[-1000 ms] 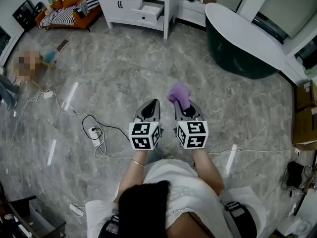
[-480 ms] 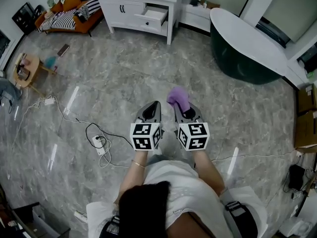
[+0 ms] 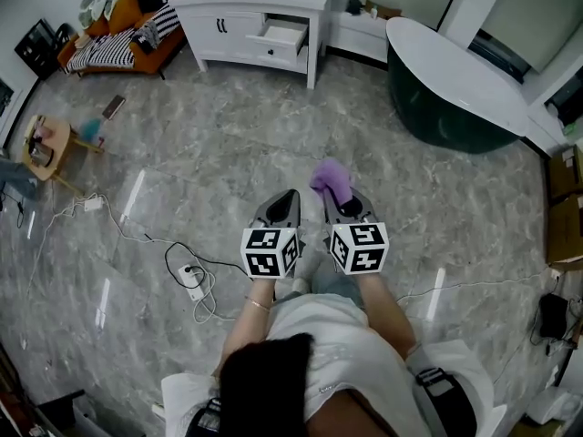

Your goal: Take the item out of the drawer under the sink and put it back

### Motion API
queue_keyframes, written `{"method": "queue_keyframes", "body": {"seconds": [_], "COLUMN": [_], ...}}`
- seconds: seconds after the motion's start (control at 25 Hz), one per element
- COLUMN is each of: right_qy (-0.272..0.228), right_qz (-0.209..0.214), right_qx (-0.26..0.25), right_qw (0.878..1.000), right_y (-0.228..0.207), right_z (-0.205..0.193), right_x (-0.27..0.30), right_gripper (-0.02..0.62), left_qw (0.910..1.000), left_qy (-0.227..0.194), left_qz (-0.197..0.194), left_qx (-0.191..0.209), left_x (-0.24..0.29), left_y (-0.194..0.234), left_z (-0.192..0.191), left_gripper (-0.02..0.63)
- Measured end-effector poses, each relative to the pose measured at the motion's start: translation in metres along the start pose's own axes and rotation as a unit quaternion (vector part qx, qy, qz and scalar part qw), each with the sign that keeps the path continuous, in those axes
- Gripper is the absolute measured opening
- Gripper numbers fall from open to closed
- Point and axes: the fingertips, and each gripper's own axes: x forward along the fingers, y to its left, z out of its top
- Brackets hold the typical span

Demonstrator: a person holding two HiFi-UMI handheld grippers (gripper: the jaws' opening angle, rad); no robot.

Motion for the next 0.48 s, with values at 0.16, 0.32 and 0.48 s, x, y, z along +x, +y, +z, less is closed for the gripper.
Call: {"method": "queue_keyframes", "body": {"seconds": [0.16,0.32,0.48], "right_qy": [0.004,0.008,0.001], "right_qz": [0.001,0.008,0.021], "right_qx": [-0.008,-0.007,-0.009], "right_qw": [1.0,1.0,1.0], "right_y": [-0.003,-0.012,-0.026], "right_z": [0.001,0.004,0.021], "right_x": [0.01,0.031,0.059], "right_gripper": [0.077,0.077,0.078], "left_qw": [1.0,1.0,0.9997], "left_qy": [-0.003,-0.003,-0.007], "left_qz": [0.001,-0.001,0.0], "left_qx": [-0.007,-0.01,-0.022], "left_x": [0.008,0.026,0.057], "left_y": [0.004,0.011,0.017], "left_z": [0.001,0.003,0.015], "left_gripper": [0.005,0.005,0.005]}}
